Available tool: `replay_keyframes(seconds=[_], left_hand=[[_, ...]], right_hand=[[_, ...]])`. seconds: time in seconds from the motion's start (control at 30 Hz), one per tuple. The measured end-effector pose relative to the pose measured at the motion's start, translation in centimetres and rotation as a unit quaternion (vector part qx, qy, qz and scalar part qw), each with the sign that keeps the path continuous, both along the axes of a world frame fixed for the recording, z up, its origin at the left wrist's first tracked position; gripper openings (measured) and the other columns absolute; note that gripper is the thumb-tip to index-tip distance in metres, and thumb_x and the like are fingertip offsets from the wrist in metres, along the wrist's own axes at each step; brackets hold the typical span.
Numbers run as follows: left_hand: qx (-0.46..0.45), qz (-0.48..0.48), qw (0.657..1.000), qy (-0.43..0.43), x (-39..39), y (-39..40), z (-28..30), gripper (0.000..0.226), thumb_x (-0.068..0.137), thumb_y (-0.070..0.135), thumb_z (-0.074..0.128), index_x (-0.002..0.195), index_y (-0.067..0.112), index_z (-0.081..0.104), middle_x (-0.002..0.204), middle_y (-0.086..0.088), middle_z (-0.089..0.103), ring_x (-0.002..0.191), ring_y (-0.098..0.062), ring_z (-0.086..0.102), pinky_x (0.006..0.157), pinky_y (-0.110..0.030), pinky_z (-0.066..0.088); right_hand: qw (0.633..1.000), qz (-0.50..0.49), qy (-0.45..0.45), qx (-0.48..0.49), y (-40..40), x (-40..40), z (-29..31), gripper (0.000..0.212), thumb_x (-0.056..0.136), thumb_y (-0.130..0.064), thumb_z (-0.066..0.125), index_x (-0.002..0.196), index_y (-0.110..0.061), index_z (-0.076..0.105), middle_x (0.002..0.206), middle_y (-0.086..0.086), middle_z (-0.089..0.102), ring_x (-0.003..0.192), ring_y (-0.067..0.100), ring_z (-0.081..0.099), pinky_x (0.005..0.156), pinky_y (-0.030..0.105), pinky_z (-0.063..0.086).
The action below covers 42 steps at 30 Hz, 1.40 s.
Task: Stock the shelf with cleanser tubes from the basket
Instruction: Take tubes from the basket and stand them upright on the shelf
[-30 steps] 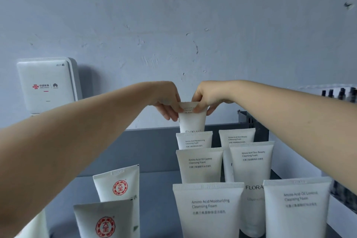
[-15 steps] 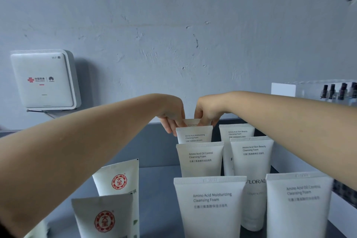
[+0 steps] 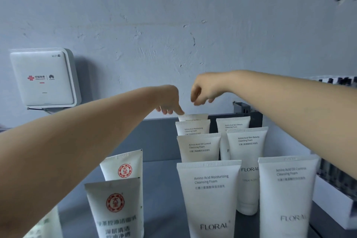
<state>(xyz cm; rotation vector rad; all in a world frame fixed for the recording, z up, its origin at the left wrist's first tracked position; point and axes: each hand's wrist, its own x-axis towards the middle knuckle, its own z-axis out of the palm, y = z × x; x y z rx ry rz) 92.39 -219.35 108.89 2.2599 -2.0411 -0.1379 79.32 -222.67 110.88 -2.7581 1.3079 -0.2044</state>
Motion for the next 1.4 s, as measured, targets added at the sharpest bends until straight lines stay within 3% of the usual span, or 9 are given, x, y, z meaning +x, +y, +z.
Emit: replay_keyframes(seconds=[0.1,0.2,0.3,0.47,0.63,0.8,0.97,1.27,1.4], left_hand=[[-0.088,-0.004,0.995,-0.054,-0.1,2.2,1.3,0.044,0.091,0.038,0.054,0.119,0.004,0.061,0.12,-0.011,0.063,0.104,-0.025,0.059,0.078,-0.027,0.046],[-0.169,-0.022,0.983,-0.07,1.0,3.9,1.6,0.039,0.09,0.035,0.055,0.115,0.006,0.063,0.11,-0.008,0.06,0.1,-0.025,0.056,0.079,-0.03,0.043],[-0.211,-0.034,0.976,-0.039,2.4,5.7,1.4,0.024,0.086,0.031,0.06,0.101,0.013,0.064,0.095,-0.003,0.053,0.085,-0.022,0.049,0.071,-0.026,0.039],[-0.278,-0.047,0.957,-0.069,3.6,10.1,1.2,0.026,0.086,0.03,0.056,0.109,0.018,0.06,0.096,0.004,0.054,0.098,-0.023,0.057,0.071,-0.027,0.041],[-0.321,-0.067,0.937,-0.121,3.9,15.0,0.1,0.027,0.088,0.032,0.052,0.113,0.022,0.056,0.108,0.004,0.058,0.103,-0.023,0.056,0.069,-0.027,0.036],[-0.368,-0.106,0.9,-0.208,3.2,19.2,-1.7,0.028,0.089,0.029,0.049,0.111,0.014,0.058,0.108,-0.003,0.062,0.102,-0.026,0.056,0.054,-0.023,0.027],[-0.377,-0.136,0.885,-0.235,1.3,22.1,-3.4,0.031,0.091,0.03,0.048,0.115,0.012,0.056,0.113,-0.004,0.06,0.107,-0.025,0.053,0.067,-0.029,0.029],[-0.371,-0.186,0.884,-0.216,-4.1,25.3,-5.5,0.037,0.091,0.034,0.045,0.121,0.015,0.052,0.117,-0.002,0.058,0.111,-0.024,0.051,0.074,-0.029,0.032],[-0.37,-0.211,0.882,-0.205,-8.4,26.1,-6.2,0.038,0.092,0.034,0.044,0.125,0.016,0.05,0.12,-0.002,0.056,0.112,-0.024,0.05,0.076,-0.029,0.033]], right_hand=[[0.997,-0.015,-0.022,-0.078,1.7,-0.3,1.4,0.021,0.086,-0.022,0.062,0.102,-0.011,0.069,0.089,0.004,0.065,0.079,0.016,0.06,0.064,0.024,0.05],[0.981,-0.047,0.008,-0.189,4.0,-0.2,2.0,0.016,0.086,-0.029,0.058,0.095,-0.02,0.068,0.094,-0.002,0.064,0.085,0.017,0.055,0.066,0.025,0.042],[0.964,-0.075,0.017,-0.255,6.8,0.3,1.9,0.02,0.087,-0.032,0.055,0.101,-0.022,0.066,0.098,-0.006,0.061,0.093,0.019,0.055,0.069,0.028,0.039],[0.948,-0.097,-0.02,-0.303,11.3,0.6,1.3,0.024,0.086,-0.022,0.049,0.101,-0.021,0.067,0.105,-0.002,0.066,0.1,0.024,0.059,0.069,0.028,0.039],[0.933,-0.126,-0.062,-0.33,16.5,-0.3,0.4,0.025,0.086,-0.021,0.048,0.102,-0.021,0.067,0.104,-0.003,0.065,0.1,0.025,0.058,0.068,0.028,0.038],[0.925,-0.156,-0.035,-0.344,20.9,-0.5,-1.7,0.026,0.084,-0.021,0.048,0.103,-0.02,0.066,0.105,0.0,0.066,0.1,0.026,0.058,0.066,0.026,0.035],[0.919,-0.158,0.019,-0.361,24.2,-1.4,-4.6,0.03,0.088,-0.027,0.047,0.114,-0.018,0.058,0.118,0.002,0.059,0.11,0.027,0.053,0.071,0.029,0.035],[0.916,-0.187,0.027,-0.355,29.3,-8.1,-8.2,0.034,0.089,-0.031,0.046,0.119,-0.017,0.052,0.115,0.002,0.053,0.112,0.025,0.047,0.084,0.036,0.04],[0.916,-0.206,0.037,-0.341,31.0,-12.4,-9.1,0.04,0.09,-0.033,0.045,0.128,-0.019,0.048,0.121,0.002,0.052,0.117,0.024,0.047,0.082,0.034,0.04]])
